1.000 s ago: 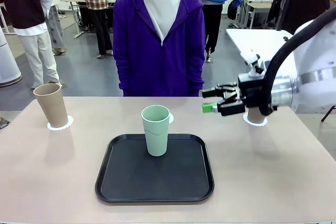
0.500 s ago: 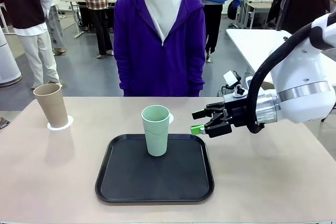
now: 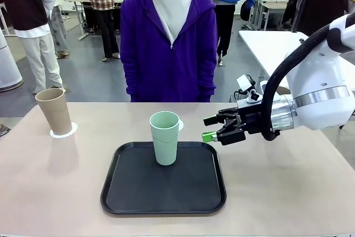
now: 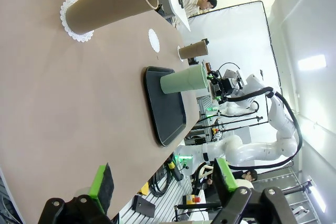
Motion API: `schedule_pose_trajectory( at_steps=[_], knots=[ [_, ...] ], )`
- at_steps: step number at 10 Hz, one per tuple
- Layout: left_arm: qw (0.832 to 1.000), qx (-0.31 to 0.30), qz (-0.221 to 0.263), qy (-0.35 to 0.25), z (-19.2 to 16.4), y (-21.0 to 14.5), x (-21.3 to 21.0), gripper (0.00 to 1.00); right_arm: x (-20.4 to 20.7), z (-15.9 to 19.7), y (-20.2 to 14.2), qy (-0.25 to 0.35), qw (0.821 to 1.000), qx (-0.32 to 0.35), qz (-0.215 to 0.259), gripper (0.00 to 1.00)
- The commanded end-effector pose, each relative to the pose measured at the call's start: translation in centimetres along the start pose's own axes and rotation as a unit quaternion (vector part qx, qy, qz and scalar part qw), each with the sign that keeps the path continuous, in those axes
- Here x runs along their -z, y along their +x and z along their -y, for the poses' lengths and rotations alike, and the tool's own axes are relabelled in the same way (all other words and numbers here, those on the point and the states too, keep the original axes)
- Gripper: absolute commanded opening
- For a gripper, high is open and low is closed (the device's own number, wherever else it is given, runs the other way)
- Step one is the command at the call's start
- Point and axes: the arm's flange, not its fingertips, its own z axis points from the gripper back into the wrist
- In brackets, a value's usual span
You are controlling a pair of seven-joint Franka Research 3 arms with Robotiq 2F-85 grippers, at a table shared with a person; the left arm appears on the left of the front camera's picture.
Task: Place coasters on the table and set cups on them.
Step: Take one Reusable plastic cup from the Flat Tray and place it on a coaster set by the human.
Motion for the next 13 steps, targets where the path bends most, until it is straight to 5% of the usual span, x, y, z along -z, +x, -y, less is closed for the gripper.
schedule_pose_trajectory(
  at_steps=[1,7,13],
  knots=[
    [1.000,0.001,0.004,0.000,0.1,-0.1,-0.1,1.00,0.0,-0.1,0.1,0.000,1.000,0.005,0.001,1.00],
    [1.000,0.001,0.004,0.000,0.1,-0.1,-0.1,1.00,3.5,5.7,-5.8,0.085,0.994,-0.072,-0.003,1.00],
    [1.000,0.001,0.004,0.000,0.1,-0.1,-0.1,1.00,8.3,7.4,-4.9,0.087,0.994,-0.058,0.029,1.00]
  ],
)
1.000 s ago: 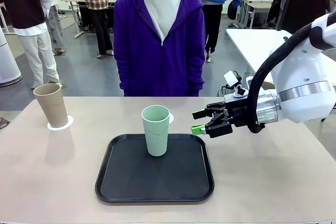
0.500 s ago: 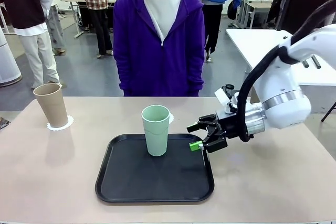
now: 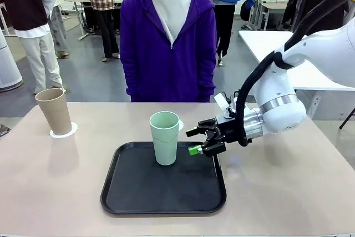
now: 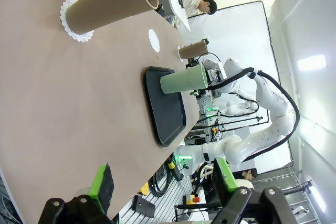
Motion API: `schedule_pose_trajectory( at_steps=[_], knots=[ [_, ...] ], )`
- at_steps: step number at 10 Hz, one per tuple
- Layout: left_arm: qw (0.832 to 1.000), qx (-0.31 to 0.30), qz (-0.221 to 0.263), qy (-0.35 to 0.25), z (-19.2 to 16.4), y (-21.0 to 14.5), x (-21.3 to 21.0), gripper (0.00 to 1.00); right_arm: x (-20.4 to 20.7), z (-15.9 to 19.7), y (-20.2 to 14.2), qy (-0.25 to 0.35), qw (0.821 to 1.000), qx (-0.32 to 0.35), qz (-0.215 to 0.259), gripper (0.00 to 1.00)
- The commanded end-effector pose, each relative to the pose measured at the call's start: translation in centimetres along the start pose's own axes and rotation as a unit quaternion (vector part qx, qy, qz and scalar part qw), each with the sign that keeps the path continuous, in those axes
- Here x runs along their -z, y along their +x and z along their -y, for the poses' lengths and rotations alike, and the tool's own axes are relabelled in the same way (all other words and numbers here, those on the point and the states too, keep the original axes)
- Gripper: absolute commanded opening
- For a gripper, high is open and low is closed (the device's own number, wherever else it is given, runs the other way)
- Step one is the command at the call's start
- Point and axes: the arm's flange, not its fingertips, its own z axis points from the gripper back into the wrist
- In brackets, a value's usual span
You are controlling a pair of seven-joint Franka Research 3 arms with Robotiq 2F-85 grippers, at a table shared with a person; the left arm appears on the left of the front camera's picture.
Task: Place coasters on the table and set cups on them.
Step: Take one Reusable plastic cup from the Flat Tray and place it on a coaster set by the human.
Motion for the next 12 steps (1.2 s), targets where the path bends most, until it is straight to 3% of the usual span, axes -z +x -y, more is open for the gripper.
schedule_pose_trajectory(
  at_steps=[1,12],
  knots=[
    [1.000,0.001,0.004,0.000,0.1,-0.1,-0.1,1.00,0.9,0.3,0.2,-0.001,1.000,0.007,0.022,1.00],
    [1.000,0.001,0.004,0.000,0.1,-0.1,-0.1,1.00,4.5,1.8,-0.7,0.003,1.000,0.009,0.025,1.00]
  ],
)
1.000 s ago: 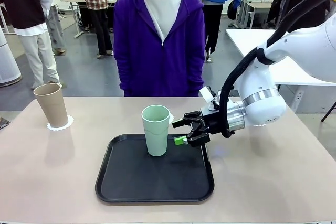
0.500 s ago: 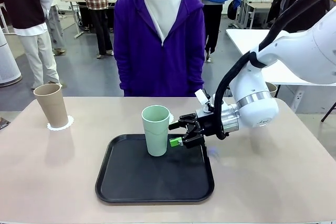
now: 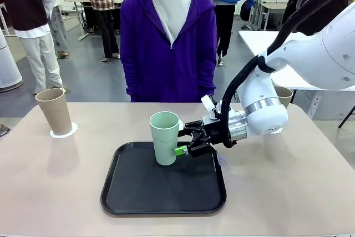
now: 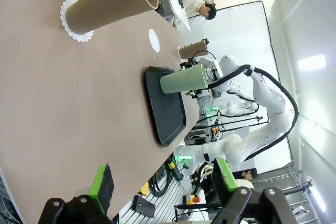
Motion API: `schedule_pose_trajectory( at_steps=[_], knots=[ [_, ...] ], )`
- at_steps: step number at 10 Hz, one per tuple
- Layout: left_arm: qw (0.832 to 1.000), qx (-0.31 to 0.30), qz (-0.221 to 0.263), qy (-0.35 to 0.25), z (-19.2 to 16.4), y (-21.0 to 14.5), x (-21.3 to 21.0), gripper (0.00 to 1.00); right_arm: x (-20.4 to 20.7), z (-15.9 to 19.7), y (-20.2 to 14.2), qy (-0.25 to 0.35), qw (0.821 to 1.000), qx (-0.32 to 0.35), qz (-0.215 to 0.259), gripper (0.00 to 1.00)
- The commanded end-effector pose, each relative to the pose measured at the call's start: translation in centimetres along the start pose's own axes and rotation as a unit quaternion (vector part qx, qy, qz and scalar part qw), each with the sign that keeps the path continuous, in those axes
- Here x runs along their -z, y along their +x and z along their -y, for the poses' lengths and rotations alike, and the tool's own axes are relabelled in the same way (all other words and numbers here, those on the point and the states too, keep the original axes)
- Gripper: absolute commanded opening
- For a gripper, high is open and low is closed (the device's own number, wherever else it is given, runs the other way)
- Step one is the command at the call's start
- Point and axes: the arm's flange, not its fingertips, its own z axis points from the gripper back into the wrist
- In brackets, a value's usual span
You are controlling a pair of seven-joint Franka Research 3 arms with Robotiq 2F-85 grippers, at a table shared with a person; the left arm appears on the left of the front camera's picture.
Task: Place coasters on the table and set cups on them.
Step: Take one Reusable plastic cup from the Flat Tray and place it on a coaster set by the human.
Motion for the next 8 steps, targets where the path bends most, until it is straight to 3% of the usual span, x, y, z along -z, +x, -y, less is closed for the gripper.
schedule_pose_trajectory(
  at_steps=[1,8],
  knots=[
    [1.000,0.001,0.004,0.000,0.1,-0.1,-0.1,1.00,0.9,0.7,-0.3,-0.010,1.000,0.000,0.008,1.00],
    [1.000,0.001,0.004,0.000,0.1,-0.1,-0.1,1.00,2.8,1.4,-0.6,0.011,1.000,-0.001,0.016,1.00]
  ],
)
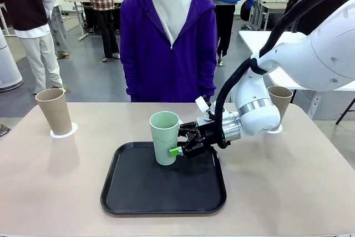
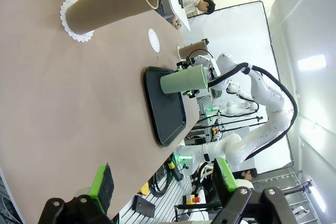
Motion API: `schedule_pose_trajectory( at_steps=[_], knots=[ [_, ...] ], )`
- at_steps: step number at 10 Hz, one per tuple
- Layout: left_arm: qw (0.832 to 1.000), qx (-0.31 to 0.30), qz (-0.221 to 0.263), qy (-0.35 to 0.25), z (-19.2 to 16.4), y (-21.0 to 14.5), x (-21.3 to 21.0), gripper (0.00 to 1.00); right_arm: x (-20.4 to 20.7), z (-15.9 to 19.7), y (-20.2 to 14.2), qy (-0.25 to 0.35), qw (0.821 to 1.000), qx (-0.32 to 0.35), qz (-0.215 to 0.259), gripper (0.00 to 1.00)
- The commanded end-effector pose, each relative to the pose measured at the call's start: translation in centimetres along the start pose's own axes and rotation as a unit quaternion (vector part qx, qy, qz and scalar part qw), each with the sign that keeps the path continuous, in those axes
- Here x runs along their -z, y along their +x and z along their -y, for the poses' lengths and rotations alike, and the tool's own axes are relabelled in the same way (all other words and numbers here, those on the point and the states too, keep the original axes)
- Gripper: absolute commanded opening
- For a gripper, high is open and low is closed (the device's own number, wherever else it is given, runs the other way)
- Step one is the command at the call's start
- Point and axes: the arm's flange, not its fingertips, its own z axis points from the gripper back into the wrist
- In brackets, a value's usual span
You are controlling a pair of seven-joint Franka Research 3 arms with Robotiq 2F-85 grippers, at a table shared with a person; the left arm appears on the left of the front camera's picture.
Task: Place coasters on the table and set cups on them.
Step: Take one Reusable plastic cup from the Flat Tray and place it on a coaster set by the human.
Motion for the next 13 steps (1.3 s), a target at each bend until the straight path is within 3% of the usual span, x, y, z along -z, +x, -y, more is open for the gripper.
schedule_pose_trajectory(
  at_steps=[1,10,11,12,13],
  knots=[
    [1.000,0.001,0.004,0.000,0.1,-0.1,-0.1,1.00,1.3,0.5,-0.4,0.005,1.000,0.004,0.013,1.00],
    [1.000,0.001,0.004,0.000,0.1,-0.1,-0.1,1.00,4.1,0.9,-0.7,0.028,0.999,-0.005,0.018,0.98],
    [1.000,0.001,0.004,0.000,0.1,-0.1,-0.1,1.00,4.2,0.8,-0.8,0.027,0.999,-0.006,0.023,0.52],
    [1.000,0.001,0.004,0.000,0.1,-0.1,-0.1,1.00,4.2,0.9,-1.0,0.027,0.999,-0.004,0.018,0.40],
    [1.000,0.001,0.004,0.000,0.1,-0.1,-0.1,1.00,3.9,1.0,-0.9,0.024,0.999,-0.003,0.022,0.00]
  ],
)
